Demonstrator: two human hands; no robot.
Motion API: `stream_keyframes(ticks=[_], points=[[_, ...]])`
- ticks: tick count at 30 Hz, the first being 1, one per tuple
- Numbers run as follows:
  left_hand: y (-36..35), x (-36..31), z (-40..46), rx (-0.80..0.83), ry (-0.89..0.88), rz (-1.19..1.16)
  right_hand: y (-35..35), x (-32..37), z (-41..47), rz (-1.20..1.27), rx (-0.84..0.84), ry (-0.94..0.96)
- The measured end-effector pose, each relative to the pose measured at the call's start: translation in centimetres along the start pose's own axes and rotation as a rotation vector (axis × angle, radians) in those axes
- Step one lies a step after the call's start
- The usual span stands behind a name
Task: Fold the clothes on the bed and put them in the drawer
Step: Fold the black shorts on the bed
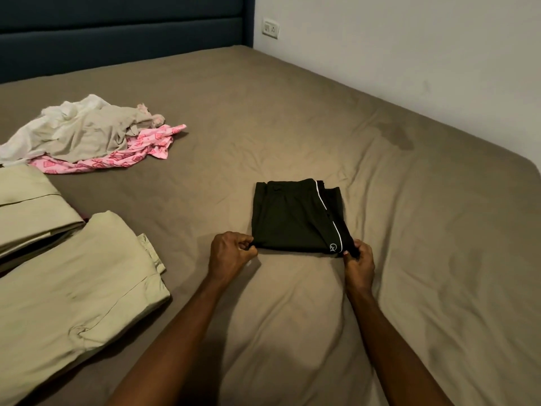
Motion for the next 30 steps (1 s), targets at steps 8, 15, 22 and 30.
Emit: stream_keyframes(ticks=[8,15,22,30], points=[[6.0,4.4,-2.4,0.091,0.041,0.084,2.1,3.8,-6.1,-0.12,0.4,0.403],[6.3,8.0,-7.8,0.211,0.145,0.074,3.7,3.5,-11.0,-0.529,0.349,0.565],[4.4,7.8,-10.4,0.017,-0.105,0.324,2.9,4.6,-11.0,-0.662,0.454,0.765],[3.2,6.9,-9.8,-0.11,-0.231,0.396,2.5,5.6,-8.7,-0.432,0.48,0.587]])
Point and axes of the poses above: each hand's wrist, its own z-axis towards the middle knuckle, its own y-axis out of the back of the hand, x = y × z, the point moved 2 cm from there along z, towards the middle knuckle, and after that the axes turned 11 degrees about y, right-handed, at the moved point
